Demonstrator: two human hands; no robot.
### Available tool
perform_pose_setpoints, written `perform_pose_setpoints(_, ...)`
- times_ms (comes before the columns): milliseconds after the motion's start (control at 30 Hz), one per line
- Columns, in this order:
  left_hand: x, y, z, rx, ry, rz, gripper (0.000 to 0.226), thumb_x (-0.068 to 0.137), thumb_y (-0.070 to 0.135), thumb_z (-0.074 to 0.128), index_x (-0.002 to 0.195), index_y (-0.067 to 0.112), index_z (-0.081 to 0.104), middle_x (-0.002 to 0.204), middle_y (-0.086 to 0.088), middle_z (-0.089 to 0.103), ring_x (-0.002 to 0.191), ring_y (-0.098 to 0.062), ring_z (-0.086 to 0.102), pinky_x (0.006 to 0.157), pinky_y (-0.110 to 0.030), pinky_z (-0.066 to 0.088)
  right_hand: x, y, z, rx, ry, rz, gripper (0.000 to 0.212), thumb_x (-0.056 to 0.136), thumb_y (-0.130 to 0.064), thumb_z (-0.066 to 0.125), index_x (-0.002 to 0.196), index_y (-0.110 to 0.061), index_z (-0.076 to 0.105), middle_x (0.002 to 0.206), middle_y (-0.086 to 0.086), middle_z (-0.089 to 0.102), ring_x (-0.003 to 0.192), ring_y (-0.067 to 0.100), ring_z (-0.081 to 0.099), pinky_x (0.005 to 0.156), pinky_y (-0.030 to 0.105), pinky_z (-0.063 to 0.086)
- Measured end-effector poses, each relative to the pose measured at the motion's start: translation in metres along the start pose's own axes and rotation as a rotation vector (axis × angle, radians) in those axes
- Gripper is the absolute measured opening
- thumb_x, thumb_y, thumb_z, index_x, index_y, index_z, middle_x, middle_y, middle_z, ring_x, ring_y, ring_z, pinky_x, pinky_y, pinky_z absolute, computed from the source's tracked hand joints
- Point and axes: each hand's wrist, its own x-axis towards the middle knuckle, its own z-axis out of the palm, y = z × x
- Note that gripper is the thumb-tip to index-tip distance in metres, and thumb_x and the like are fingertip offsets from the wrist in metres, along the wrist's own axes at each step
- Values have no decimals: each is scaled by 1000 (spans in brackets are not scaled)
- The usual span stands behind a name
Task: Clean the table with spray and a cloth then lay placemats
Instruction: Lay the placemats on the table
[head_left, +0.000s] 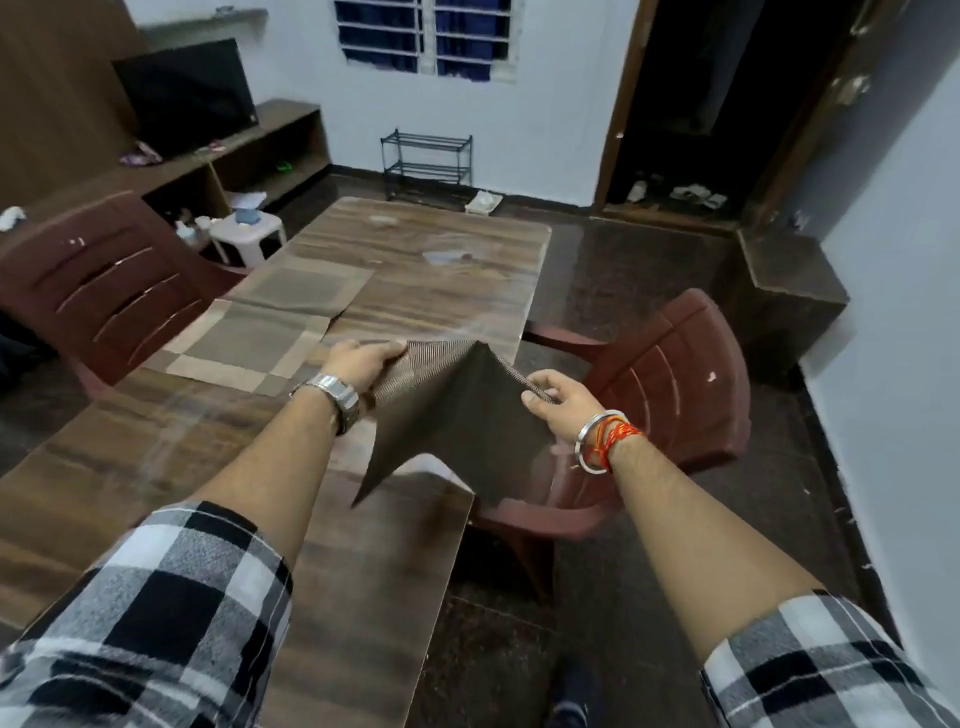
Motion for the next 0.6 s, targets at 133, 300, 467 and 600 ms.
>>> perform_pose_setpoints(133,23,9,12,-56,65,44,24,82,0,66,100,9,52,79,-17,60,51,-21,64,48,-31,54,48,5,-10,353,-154,235,12,90,-18,67,99,-26,66,110,-6,60,103,6,55,75,50,59)
perform_pose_setpoints(300,52,25,25,72,2,57,33,83,-10,60,76,18,44,71,-12,51,56,-22,56,50,-32,51,103,9,-28,765,43,367,12,82,-2,73,86,-10,66,97,4,64,105,15,57,86,44,56)
perform_pose_setpoints(467,74,33,37,230,31,121,44,81,-21,54,70,17,35,65,-3,39,48,-11,46,42,-20,46,155,20,-33,492,-240,699,31,84,-18,72,109,-12,54,108,1,52,90,20,59,98,39,48)
perform_pose_setpoints(600,101,32,25,235,33,155,35,78,-23,54,93,8,48,72,-5,47,62,-13,48,52,-18,48,175,45,-28,310,-361,769,19,80,-33,73,87,-18,64,78,-6,69,71,10,56,62,23,49)
